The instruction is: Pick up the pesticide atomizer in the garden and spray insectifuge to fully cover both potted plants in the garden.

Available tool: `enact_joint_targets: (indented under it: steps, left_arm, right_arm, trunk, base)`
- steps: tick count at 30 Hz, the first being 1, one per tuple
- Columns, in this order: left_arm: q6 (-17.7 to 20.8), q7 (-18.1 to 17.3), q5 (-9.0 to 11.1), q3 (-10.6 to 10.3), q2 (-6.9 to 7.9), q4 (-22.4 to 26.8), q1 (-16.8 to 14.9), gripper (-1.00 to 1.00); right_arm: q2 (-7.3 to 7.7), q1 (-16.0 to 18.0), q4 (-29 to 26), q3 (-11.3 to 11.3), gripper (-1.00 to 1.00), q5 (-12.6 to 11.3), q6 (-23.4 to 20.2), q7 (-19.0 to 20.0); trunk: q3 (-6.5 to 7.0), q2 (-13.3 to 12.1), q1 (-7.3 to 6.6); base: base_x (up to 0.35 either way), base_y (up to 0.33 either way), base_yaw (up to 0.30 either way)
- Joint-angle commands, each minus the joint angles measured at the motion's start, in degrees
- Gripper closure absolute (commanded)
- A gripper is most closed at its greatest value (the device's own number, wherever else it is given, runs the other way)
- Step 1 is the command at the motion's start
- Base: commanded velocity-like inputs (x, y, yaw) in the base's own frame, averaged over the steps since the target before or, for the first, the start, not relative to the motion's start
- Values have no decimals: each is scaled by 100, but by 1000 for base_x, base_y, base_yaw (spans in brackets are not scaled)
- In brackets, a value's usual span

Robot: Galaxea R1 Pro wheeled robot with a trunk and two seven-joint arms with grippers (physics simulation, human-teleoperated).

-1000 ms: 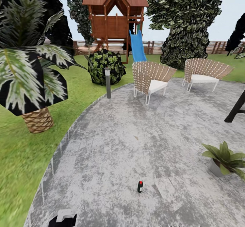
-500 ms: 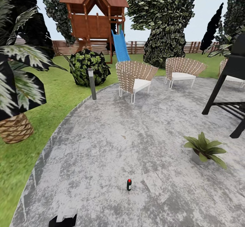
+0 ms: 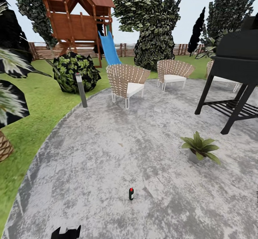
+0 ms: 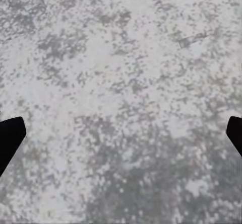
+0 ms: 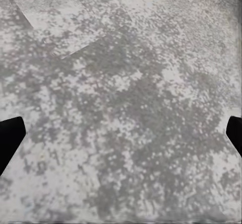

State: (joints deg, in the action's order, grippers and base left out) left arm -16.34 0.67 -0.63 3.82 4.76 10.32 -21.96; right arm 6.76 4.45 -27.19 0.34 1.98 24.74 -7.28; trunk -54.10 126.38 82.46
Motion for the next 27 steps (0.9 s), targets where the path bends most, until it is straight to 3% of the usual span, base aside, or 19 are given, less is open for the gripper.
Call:
enact_joint_targets:
  steps: [1,9,27]
  left_arm:
    - [-18,-5,-7,29,-2,-4,-1,-100]
    - [-18,-5,-7,27,-2,-4,-1,-100]
    - [-18,-5,-7,30,-2,-6,-1,-100]
  right_arm:
    - [0,4,3,6,-100,22,13,-28]
    - [0,4,3,7,-100,22,13,-28]
    - [0,4,3,9,-100,22,13,-28]
  trunk:
    - [-5,2,-1]
    - [-5,2,-1]
    - [-5,2,-1]
  base:
    - [0,297,-296]
    - [0,226,-296]
    - [0,10,-296]
